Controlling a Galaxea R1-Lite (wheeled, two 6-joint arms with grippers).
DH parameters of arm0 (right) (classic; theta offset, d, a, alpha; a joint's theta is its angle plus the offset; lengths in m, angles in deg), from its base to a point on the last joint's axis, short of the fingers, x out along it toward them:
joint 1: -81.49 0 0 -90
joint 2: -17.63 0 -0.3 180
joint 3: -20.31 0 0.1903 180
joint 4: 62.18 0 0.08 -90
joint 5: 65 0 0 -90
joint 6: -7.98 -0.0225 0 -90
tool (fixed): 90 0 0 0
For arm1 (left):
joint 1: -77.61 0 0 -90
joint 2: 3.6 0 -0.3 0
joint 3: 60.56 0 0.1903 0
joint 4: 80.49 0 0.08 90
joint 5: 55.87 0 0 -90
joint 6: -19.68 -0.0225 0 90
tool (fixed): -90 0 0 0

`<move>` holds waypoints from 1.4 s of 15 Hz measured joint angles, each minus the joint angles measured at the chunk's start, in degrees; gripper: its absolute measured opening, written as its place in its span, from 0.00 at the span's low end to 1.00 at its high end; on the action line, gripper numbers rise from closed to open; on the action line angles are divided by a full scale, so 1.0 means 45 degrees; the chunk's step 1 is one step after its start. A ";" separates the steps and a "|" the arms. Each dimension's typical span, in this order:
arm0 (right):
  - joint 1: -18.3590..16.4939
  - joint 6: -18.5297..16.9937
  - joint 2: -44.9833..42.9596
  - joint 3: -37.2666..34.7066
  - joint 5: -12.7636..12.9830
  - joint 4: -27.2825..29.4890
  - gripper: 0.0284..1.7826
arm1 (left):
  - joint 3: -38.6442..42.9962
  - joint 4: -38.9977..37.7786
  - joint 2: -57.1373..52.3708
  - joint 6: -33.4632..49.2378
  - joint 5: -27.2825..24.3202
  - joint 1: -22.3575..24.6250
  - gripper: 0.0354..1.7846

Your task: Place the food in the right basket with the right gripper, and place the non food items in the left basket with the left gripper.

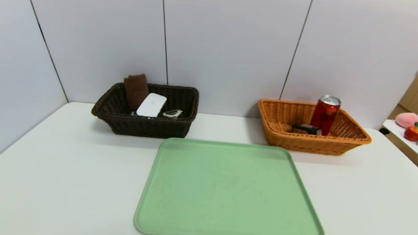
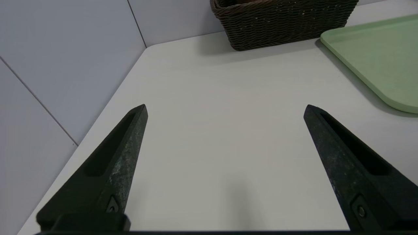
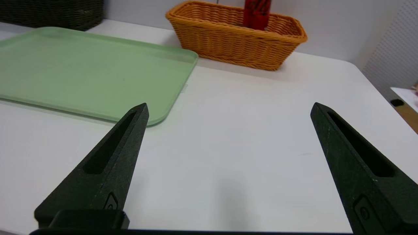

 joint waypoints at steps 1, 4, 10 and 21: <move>0.0000 -0.0030 0.0000 -0.0024 0.0412 0.0182 0.96 | 0.0027 0.0130 0.0000 0.0019 -0.0065 -0.0003 0.94; 0.0011 -0.0141 -0.0005 0.0073 0.0908 0.0932 0.96 | 0.0043 0.0423 0.0000 0.0133 -0.0314 -0.0003 0.94; 0.0019 -0.0563 0.0000 -0.0268 0.1674 0.0926 0.96 | 0.0049 0.1314 0.0000 0.0545 -0.0553 -0.0003 0.94; 0.0019 -0.1620 0.0005 -0.0287 0.1853 0.0810 0.96 | 0.0049 0.1111 0.0011 0.2213 -0.0247 -0.0003 0.94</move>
